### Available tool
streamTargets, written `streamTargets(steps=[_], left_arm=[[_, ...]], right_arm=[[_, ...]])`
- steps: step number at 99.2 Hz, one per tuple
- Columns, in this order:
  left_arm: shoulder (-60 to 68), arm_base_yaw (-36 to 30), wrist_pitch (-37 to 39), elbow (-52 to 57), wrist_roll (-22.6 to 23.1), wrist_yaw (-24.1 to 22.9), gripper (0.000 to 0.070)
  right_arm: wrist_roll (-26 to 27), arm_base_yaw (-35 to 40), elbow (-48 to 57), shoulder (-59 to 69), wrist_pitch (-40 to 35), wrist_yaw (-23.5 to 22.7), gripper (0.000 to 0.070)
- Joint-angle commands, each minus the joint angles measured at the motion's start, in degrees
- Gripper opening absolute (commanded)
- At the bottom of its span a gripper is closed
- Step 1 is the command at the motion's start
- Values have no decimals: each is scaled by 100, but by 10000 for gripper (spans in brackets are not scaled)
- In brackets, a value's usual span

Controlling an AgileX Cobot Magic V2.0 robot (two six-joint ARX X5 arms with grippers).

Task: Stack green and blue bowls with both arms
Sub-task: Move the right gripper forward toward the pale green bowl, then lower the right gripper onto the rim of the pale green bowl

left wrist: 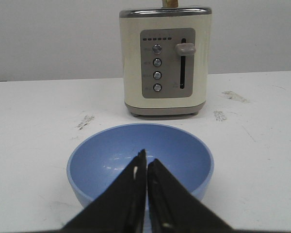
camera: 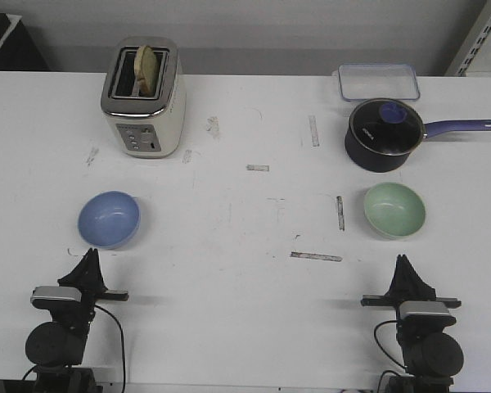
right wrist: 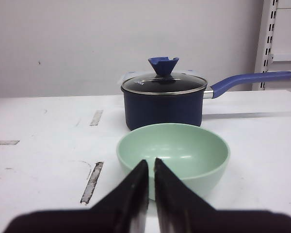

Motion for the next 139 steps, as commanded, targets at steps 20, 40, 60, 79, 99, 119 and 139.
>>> streamTargets(steps=[20, 40, 60, 79, 99, 119, 139], left_arm=[[-11, 2, 70, -125, 11, -11, 1], [-11, 2, 70, -125, 11, -11, 2], [-11, 2, 70, -125, 11, -11, 1], [-11, 2, 70, -125, 11, -11, 2], [-11, 2, 70, -125, 11, -11, 1], [-11, 2, 70, -125, 11, -11, 1], [-11, 2, 72, -125, 11, -11, 1]], right_arm=[[-22, -7, -11, -2, 103, 2, 10], [-164, -7, 94, 35, 282, -7, 7], [-203, -7, 592, 654, 140, -4, 7], [-199, -7, 1261, 1832, 15, -2, 7], [-199, -7, 2153, 3176, -619, -2, 7], [63, -7, 2922, 4330, -968, 0, 7], [511, -13, 3624, 5160, -1239, -4, 7]])
